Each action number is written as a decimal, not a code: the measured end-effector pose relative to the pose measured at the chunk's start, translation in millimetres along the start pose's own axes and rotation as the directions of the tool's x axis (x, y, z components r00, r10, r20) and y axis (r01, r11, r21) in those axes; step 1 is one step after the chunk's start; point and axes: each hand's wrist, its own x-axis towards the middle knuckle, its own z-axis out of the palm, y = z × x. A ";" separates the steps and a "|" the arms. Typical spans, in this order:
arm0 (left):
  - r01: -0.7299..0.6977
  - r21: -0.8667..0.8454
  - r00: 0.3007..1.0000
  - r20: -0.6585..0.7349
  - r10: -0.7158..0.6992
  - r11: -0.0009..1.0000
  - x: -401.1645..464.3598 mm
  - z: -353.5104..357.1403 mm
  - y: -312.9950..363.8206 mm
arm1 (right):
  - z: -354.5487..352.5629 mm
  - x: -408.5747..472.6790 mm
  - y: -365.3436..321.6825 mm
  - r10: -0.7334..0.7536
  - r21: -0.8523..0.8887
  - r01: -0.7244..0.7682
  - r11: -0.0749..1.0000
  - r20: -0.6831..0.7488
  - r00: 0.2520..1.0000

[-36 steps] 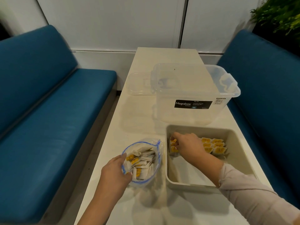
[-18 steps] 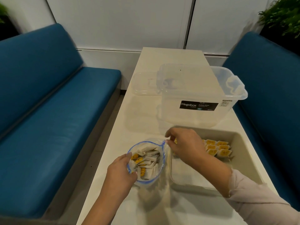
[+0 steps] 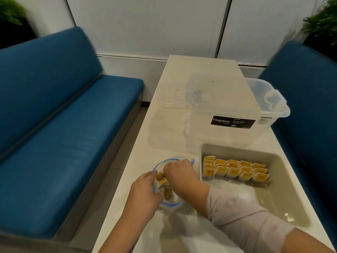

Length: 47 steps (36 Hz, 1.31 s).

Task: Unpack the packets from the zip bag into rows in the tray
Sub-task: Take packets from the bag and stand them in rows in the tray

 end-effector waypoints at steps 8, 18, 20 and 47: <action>-0.015 0.017 1.000 0.009 0.014 1.000 -0.8 -1.1 -2.9 | -0.1 -2.4 4.5 0.037 0.078 -0.034 0.996 -0.029 0.999; -0.044 0.010 0.999 0.009 0.044 0.999 0.9 0.2 -2.3 | 8.6 -35.7 8.6 0.054 0.155 -0.047 0.987 -0.039 0.998; -0.047 0.013 0.999 0.004 0.047 0.999 1.1 0.9 -3.2 | 9.3 -35.5 10.0 0.063 0.195 -0.064 0.979 0.012 0.998; -0.047 0.021 0.999 0.014 0.046 0.999 4.8 3.0 -5.5 | 6.6 7.3 0.1 0.082 0.157 -0.111 0.981 0.183 0.980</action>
